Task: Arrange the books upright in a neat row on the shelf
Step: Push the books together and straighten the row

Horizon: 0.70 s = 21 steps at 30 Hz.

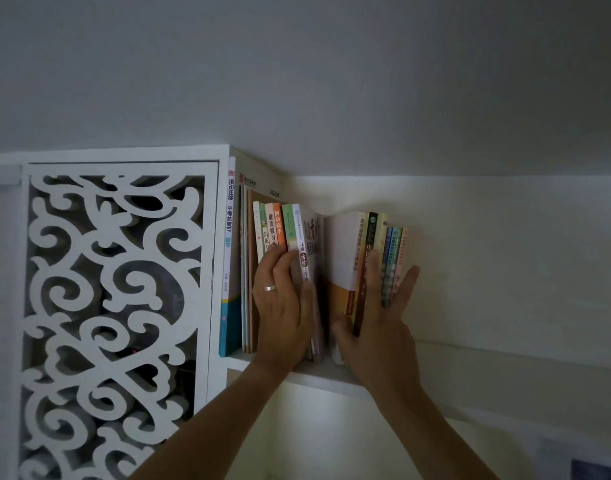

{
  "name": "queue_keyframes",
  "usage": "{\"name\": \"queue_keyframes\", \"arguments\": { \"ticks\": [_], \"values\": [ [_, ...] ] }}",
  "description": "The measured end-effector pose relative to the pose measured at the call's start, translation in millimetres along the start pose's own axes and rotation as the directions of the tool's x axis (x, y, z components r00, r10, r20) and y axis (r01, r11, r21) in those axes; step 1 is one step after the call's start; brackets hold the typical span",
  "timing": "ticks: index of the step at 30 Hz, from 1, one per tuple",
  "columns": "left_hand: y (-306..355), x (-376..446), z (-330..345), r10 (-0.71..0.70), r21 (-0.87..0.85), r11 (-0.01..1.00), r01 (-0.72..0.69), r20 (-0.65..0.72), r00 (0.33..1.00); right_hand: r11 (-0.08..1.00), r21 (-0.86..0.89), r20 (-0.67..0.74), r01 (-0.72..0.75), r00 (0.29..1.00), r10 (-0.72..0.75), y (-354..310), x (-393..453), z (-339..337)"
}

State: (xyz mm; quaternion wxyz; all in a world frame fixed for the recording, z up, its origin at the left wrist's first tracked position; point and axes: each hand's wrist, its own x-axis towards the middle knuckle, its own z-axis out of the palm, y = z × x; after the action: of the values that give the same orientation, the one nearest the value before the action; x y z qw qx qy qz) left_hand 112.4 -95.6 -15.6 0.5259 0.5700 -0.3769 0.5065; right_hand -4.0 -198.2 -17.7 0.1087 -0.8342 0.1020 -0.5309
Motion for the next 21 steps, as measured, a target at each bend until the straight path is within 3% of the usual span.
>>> {"name": "queue_keyframes", "arguments": {
  "ticks": [7, 11, 14, 21],
  "values": [
    [-3, 1, -5, 0.004, -0.043, 0.999, -0.002, 0.042, 0.999, 1.0, 0.009, 0.086, 0.008, 0.996, -0.008, -12, 5, 5],
    [-6, 2, -5, 0.039, 0.063, 0.997, -0.042, 0.046, 0.998, 0.998, 0.025, 0.051, 0.049, 0.997, -0.05, -15, 4, 15],
    [-5, 1, -4, -0.026, 0.09, 0.996, 0.028, -0.018, 1.0, 1.0, -0.006, 0.013, 0.009, 1.0, -0.009, -14, 3, 17],
    [-13, -2, -11, 0.013, 0.147, 0.989, -0.012, 0.0, 1.0, 0.997, -0.059, -0.035, -0.054, 0.998, 0.052, -16, 0, 19]
  ]
}}
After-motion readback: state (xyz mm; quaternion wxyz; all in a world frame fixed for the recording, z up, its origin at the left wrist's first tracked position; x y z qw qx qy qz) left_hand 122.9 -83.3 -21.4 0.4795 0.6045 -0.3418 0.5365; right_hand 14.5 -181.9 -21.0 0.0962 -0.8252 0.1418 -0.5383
